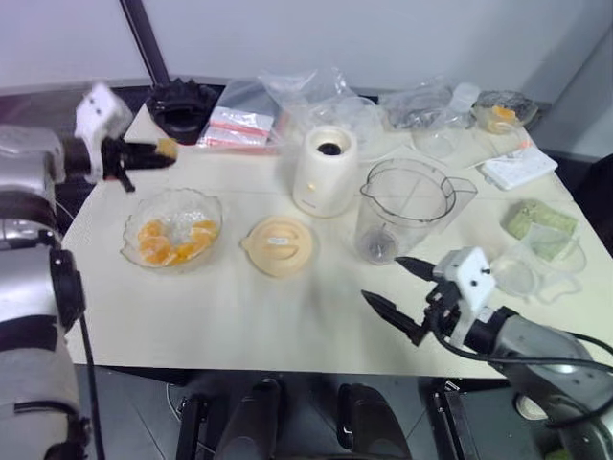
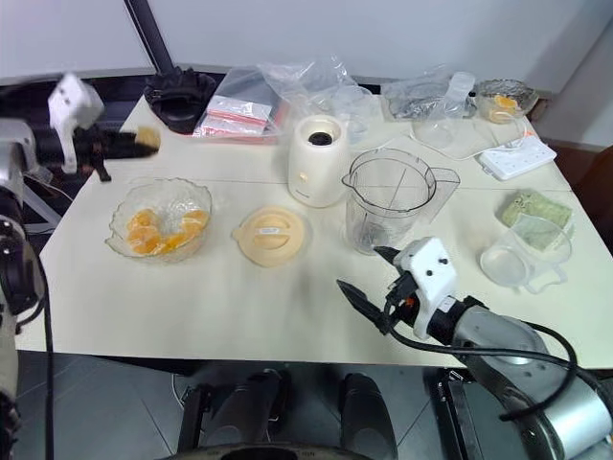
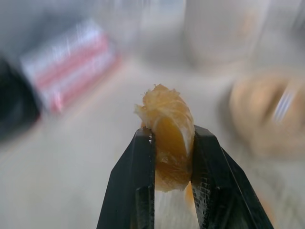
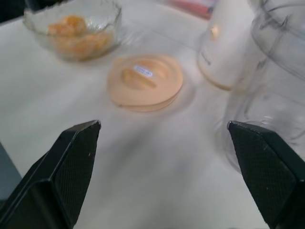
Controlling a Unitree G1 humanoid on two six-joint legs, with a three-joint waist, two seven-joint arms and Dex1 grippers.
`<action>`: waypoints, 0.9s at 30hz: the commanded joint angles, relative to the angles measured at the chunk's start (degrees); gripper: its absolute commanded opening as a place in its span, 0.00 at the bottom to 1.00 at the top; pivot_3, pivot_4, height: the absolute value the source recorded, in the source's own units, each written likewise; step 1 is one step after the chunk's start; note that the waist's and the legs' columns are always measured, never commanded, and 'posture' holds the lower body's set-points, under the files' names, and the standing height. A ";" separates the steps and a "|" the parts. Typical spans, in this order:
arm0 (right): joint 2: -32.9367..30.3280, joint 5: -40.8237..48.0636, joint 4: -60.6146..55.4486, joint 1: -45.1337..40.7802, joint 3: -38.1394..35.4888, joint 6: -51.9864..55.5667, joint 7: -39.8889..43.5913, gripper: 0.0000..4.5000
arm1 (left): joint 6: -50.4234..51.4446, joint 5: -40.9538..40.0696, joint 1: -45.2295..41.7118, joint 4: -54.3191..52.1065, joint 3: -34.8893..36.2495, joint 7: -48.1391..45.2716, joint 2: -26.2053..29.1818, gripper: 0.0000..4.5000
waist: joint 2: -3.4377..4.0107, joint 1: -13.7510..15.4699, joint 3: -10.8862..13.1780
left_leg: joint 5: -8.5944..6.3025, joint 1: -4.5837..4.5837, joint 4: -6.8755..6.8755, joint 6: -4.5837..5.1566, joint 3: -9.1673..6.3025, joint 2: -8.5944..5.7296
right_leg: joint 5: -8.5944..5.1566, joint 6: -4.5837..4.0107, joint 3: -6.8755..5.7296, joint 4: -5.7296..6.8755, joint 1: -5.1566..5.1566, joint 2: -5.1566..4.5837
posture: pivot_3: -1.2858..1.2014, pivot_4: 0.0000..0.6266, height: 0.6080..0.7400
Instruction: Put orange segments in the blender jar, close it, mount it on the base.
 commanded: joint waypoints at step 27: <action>4.84 -2.02 -1.85 6.93 -13.62 -6.22 -8.84 1.00 | -7.92 4.46 -7.19 0.71 -12.28 14.38 -45.08 0.27 | 0.53 -1.35 -0.01 | -0.16 0.00 0.38 0.29 0.26 -0.03 | 0.04 0.43 0.18 -0.02 0.12 -0.07 | 0.52 0.24 1.00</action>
